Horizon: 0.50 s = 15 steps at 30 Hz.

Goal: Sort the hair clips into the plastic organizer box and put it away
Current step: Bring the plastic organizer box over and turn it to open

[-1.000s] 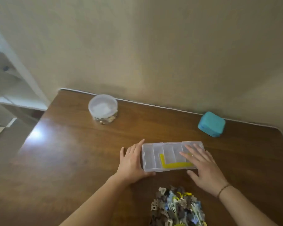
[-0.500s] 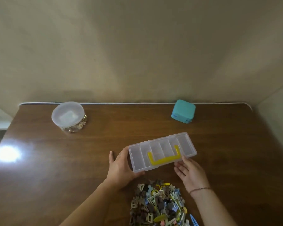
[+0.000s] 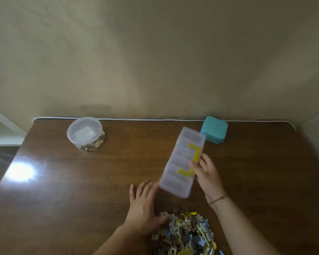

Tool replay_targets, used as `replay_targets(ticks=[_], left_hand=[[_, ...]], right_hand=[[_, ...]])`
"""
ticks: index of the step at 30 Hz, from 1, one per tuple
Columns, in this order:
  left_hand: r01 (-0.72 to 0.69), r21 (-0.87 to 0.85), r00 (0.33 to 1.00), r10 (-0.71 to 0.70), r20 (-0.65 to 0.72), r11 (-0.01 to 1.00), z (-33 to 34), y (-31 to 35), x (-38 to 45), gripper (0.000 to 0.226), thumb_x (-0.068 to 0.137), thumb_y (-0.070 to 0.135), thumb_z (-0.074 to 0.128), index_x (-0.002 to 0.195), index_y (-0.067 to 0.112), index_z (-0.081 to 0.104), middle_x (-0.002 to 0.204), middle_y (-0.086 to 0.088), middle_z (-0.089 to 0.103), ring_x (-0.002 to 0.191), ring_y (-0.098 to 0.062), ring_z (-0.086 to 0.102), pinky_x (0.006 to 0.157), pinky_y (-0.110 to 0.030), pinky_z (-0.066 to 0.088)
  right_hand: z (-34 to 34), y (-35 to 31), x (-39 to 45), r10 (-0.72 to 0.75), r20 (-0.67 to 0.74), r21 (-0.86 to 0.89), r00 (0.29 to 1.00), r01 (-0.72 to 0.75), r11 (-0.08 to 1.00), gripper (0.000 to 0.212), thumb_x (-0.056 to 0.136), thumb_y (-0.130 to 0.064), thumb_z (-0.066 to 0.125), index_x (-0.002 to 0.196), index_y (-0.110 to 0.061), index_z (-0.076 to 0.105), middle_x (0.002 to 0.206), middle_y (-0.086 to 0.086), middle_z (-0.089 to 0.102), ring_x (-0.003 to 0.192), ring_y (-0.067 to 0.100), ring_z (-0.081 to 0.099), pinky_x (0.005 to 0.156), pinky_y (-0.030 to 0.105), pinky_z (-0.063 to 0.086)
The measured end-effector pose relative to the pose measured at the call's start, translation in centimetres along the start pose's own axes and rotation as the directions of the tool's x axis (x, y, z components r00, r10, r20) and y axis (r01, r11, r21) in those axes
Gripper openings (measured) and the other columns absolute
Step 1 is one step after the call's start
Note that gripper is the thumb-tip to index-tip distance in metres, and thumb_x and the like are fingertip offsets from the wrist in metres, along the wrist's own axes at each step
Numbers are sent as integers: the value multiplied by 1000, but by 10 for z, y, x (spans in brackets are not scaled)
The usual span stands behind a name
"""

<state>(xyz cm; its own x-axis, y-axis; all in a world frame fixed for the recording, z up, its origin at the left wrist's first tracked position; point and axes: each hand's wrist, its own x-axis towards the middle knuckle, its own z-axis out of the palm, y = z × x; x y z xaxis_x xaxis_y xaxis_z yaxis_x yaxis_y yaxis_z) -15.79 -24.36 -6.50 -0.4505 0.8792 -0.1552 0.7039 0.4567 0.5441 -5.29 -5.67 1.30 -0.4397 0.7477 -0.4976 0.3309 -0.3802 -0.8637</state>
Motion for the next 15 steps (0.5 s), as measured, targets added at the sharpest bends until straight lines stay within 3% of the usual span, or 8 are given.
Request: replay_targets(ticks=[1,2,4,6,9,12,15], left_hand=[[-76,42,996,74,46,996,3,-4,-6,92,73,82,50,149,52,10,152,16,27,147,-12,7,118,-53,-14],[-150,52,987,146,73,987,5,-8,-10,81,77,80,47,147,59,10,153,16,28,147,-13,8,118,-56,-11],[-255,25,965,253,65,967,10,-15,-14,61,84,73,49,141,59,32,150,17,36,146,-13,16,118,-59,-1],[-292,-3,956,292,-41,956,10,-21,-13,43,86,61,56,126,47,56,140,18,47,139,-12,30,117,-58,16],[-163,-88,937,126,-327,983,2,-36,-10,28,82,45,65,108,33,65,119,16,55,119,-12,45,104,-51,40],[67,-274,895,-179,-408,959,-13,-57,-8,62,76,50,67,129,22,54,129,8,50,126,-14,40,108,-45,39],[182,-270,911,-265,-316,946,-28,-67,-1,113,63,55,80,153,20,22,149,10,31,142,-15,23,119,-42,21]], right_hand=[[10,-6,3,-34,74,-256,997,52,965,68,81,-47,69,140,-30,39,142,-2,47,121,16,53,96,46,50],[18,-9,6,-65,109,-538,992,114,835,78,74,-63,66,140,-33,36,147,-4,38,129,19,45,99,47,47],[33,-6,11,-167,129,-869,977,193,456,97,62,-81,56,143,-37,25,155,-1,20,142,26,21,109,54,31],[45,-2,7,-234,217,-937,948,270,223,102,61,-79,57,144,-36,14,159,2,8,146,31,4,113,60,15],[41,-1,0,-213,414,-893,885,440,90,94,67,-62,62,143,-36,13,161,3,-2,147,28,-8,115,60,2],[10,-1,-7,-179,579,-815,796,575,-76,77,79,-46,55,144,-49,13,159,-11,-13,143,21,-28,116,57,-10],[-26,13,-12,-249,546,-832,800,553,-49,70,91,-24,49,139,-60,15,157,-18,-11,141,16,-33,117,51,-14]])
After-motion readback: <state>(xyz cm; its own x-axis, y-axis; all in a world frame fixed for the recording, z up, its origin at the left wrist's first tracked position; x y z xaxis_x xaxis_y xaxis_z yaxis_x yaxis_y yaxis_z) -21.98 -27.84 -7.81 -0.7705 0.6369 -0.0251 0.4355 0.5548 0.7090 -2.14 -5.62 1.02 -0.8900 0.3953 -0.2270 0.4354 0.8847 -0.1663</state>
